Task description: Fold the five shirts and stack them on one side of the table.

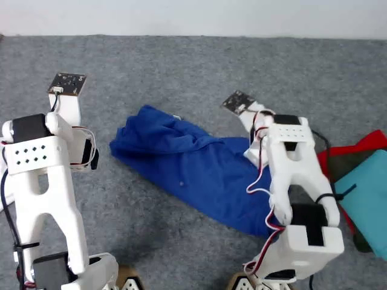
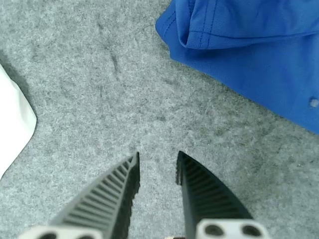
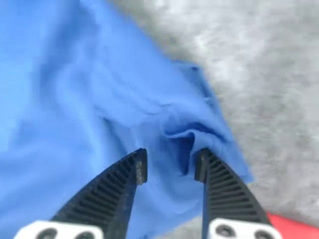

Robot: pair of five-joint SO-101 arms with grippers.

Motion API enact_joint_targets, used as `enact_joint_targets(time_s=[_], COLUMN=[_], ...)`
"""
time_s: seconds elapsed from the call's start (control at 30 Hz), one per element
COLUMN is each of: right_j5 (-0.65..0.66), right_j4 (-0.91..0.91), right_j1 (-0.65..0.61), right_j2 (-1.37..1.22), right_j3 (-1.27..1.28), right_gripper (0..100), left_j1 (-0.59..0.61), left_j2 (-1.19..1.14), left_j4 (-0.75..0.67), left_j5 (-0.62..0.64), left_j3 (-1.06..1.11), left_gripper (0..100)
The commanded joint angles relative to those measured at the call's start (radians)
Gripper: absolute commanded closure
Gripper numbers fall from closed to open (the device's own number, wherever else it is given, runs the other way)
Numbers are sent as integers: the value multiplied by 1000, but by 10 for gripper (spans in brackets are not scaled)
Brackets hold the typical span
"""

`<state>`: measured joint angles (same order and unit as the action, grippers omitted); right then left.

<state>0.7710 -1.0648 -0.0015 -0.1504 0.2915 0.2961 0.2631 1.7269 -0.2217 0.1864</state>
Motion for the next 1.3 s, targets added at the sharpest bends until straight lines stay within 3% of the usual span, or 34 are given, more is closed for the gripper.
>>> enact_joint_targets(time_s=[0.0,0.5,0.63,0.73,1.1,1.27], right_j5=[9,5,5,5,3,2], right_j4=[-16,-18,-15,-18,-113,-242], right_j1=[33,48,48,48,41,33], right_j2=[-31,-274,-314,-328,-182,-73], right_j3=[-112,-322,-334,-334,-334,-330], right_gripper=[824,831,993,981,991,991], left_j1=[6,6,6,6,2,2], left_j2=[38,38,38,38,37,37], left_j4=[31,31,31,31,31,31], left_j5=[-8,-11,-11,-11,-11,-11], left_j3=[-4,-4,-2,-2,-2,-1], left_gripper=[885,885,885,885,885,885])
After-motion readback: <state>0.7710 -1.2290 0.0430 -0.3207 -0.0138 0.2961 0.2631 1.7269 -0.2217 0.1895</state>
